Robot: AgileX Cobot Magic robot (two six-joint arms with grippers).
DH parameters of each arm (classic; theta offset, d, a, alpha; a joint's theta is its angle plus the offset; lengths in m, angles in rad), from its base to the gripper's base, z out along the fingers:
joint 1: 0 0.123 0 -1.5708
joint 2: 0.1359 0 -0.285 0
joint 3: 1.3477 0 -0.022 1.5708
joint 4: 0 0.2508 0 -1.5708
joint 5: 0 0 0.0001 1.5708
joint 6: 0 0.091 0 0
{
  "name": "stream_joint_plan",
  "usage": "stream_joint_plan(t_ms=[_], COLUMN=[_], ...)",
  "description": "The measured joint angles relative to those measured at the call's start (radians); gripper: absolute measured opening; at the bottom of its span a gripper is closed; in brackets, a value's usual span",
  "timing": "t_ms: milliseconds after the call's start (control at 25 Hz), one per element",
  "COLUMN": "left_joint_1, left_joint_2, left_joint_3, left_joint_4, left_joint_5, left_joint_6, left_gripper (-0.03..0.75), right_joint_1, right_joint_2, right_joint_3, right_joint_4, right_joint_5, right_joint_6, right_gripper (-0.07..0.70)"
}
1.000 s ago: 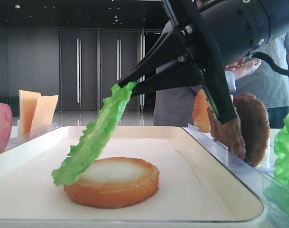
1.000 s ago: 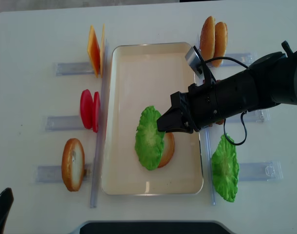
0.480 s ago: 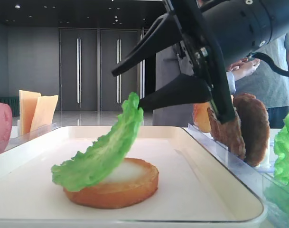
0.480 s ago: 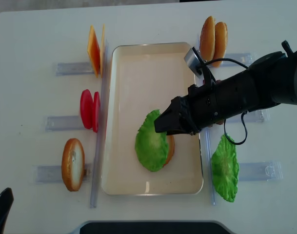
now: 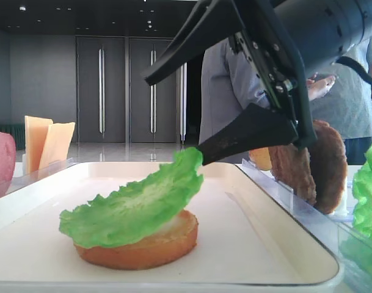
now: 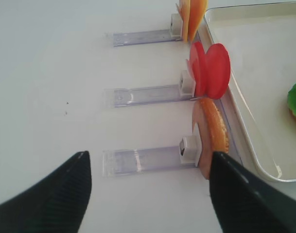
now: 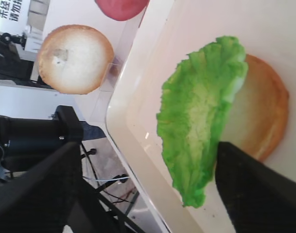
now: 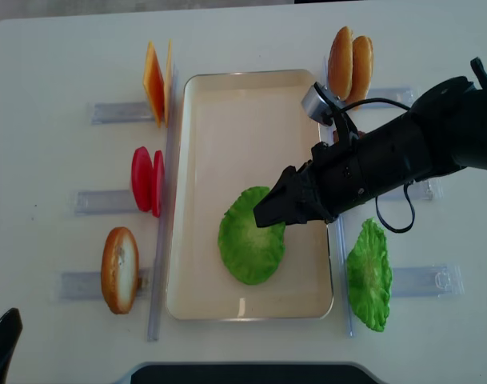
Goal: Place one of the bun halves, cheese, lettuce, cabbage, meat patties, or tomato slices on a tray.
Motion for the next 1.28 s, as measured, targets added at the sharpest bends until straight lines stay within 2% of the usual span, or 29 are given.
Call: stream_joint_plan(t_ms=[240,480,520,720,840,1040,1160,1280], left_joint_1=[0.0,0.0,0.0,0.0,0.0,0.0,0.0,0.0], left_joint_2=[0.0,0.0,0.0,0.0,0.0,0.0,0.0,0.0], left_joint_3=[0.0,0.0,0.0,0.0,0.0,0.0,0.0,0.0], left_joint_4=[0.0,0.0,0.0,0.0,0.0,0.0,0.0,0.0], left_joint_5=[0.0,0.0,0.0,0.0,0.0,0.0,0.0,0.0], left_joint_6=[0.0,0.0,0.0,0.0,0.0,0.0,0.0,0.0], left_gripper=[0.575,0.575,0.575,0.575,0.575,0.575,0.575,0.575], right_joint_1=[0.0,0.0,0.0,0.0,0.0,0.0,0.0,0.0], right_joint_2=[-0.092,-0.21,-0.23,-0.332,-0.366,-0.375,-0.376,-0.376], right_joint_3=[-0.009,-0.062,-0.072,-0.125,-0.16,-0.248,-0.288,-0.303], right_joint_4=[-0.201,-0.466,-0.509,-0.769,-0.937,-1.178,-1.252,-1.271], right_joint_5=[-0.071,-0.074,-0.059,-0.058,-0.031,0.065,0.104,0.121], right_joint_6=[0.141,0.364,0.413,0.66,0.81,1.01,1.081,1.118], right_gripper=[0.557,0.559,0.559,0.559,0.559,0.559,0.559,0.559])
